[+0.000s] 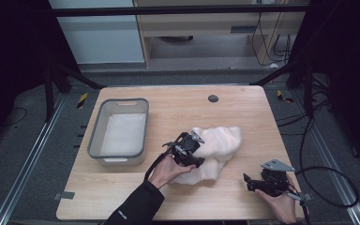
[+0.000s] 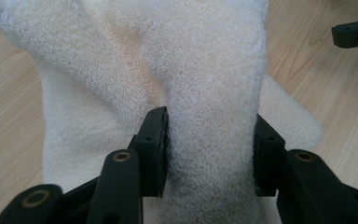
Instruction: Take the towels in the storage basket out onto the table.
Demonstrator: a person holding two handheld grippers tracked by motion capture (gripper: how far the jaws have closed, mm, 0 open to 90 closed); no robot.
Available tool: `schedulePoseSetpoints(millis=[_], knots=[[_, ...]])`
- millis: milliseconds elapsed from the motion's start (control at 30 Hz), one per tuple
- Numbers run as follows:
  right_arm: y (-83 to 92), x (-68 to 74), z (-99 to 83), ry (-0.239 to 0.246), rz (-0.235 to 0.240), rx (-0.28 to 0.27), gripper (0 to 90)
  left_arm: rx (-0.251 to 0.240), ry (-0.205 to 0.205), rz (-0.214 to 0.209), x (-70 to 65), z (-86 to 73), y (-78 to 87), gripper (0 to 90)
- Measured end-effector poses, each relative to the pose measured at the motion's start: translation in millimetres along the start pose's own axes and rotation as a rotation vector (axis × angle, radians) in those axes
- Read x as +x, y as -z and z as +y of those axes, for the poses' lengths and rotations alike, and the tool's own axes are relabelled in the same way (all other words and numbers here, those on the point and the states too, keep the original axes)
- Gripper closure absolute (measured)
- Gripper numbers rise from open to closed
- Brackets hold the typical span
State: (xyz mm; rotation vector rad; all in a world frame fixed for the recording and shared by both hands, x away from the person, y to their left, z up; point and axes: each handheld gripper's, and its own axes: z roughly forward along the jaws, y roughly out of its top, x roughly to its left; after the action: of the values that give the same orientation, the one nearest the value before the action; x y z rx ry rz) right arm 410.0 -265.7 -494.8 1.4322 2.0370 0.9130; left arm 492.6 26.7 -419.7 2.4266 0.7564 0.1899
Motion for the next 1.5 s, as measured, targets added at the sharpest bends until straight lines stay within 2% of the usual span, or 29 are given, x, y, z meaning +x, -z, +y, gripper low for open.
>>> schedulePoseSetpoints(millis=[333, 433, 667, 933, 1067, 1400, 1500], knots=[[-0.9, -0.2, -0.4, 0.008, -0.006, -0.001, 8.7, -0.045, 0.000, -0.004, -1.7, -8.3, 2.6, 39.0], [-1.0, -0.3, -0.5, 0.008, -0.007, 0.000, 8.6, -0.070, 0.002, 0.000, -1.4, -10.9, 8.4, 33.6], [-0.9, -0.3, -0.7, 0.000, -0.007, 0.003, 8.4, -0.121, 0.010, 0.003, 2.5, -19.8, 26.9, 27.8], [-1.0, -0.3, -1.0, -0.002, -0.007, 0.004, 8.3, -0.181, 0.007, 0.033, 7.1, -35.5, 45.2, 23.7], [-0.9, -0.7, -1.3, -0.003, -0.008, 0.005, 8.1, -0.225, 0.035, 0.047, 12.5, -49.5, 55.9, 22.6], [-1.9, -1.1, -2.5, -0.003, -0.013, 0.011, 7.8, -0.303, 0.080, 0.098, 22.7, -79.9, 69.6, 22.0], [-1.9, -0.8, -2.7, -0.007, -0.012, 0.016, 7.6, -0.307, 0.088, 0.106, 24.4, -88.2, 74.3, 21.3]])
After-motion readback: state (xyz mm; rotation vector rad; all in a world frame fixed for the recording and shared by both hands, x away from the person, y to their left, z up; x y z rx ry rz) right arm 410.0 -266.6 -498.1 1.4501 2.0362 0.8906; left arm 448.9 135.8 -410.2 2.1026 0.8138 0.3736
